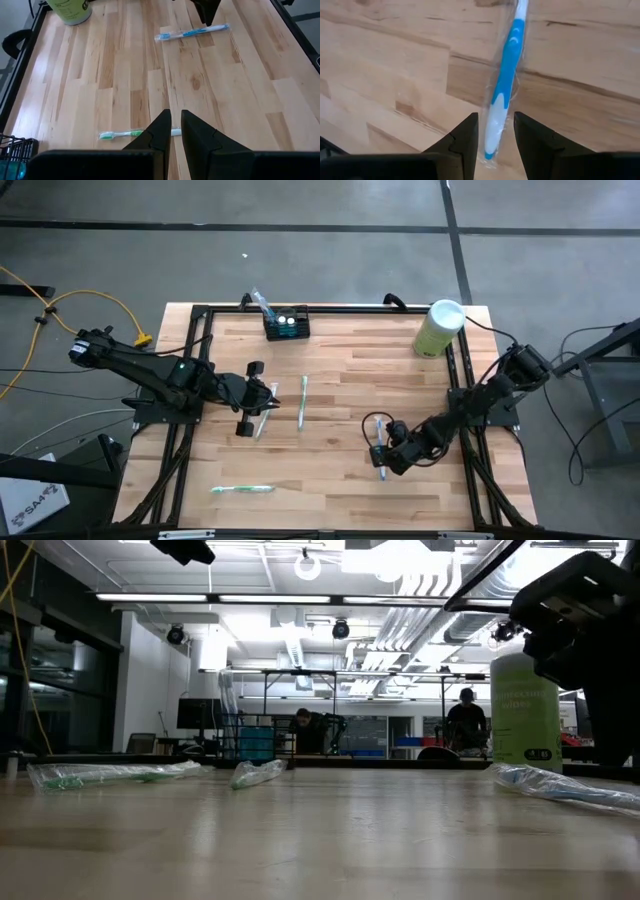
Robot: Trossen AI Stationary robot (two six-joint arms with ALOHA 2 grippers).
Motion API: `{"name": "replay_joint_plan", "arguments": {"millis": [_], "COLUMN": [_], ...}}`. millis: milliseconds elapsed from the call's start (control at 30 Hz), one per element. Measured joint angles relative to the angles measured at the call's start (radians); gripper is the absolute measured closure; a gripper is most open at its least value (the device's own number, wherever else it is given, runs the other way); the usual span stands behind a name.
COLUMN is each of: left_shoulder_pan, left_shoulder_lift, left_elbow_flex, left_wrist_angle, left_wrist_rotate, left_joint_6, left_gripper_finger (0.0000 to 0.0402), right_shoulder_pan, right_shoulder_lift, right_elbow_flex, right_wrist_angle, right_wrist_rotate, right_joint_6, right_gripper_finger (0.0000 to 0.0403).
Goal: Pick & Place toothbrushing station
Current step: Put the blue toothbrush into the wire organizer
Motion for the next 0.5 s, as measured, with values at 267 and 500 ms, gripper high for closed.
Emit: {"name": "replay_joint_plan", "arguments": {"millis": [267, 500], "left_shoulder_pan": [0.0, 0.0], "left_shoulder_lift": [0.0, 0.0], "left_elbow_flex": [0.0, 0.0], "left_wrist_angle": [-0.002, -0.003], "left_wrist_rotate": [0.0, 0.0], "left_joint_6": [-0.001, -0.001], "left_gripper_finger": [0.0365, 0.0365], "right_shoulder_pan": [0.0, 0.0], "right_shoulder_lift": [0.063, 0.084], "right_elbow_flex": [0.001, 0.003], "right_wrist_angle": [0.023, 0.041], "right_wrist_rotate": [-0.006, -0.003], "right_joint_6": [-0.001, 0.0], "right_gripper_finger": [0.0287, 0.0294]}}
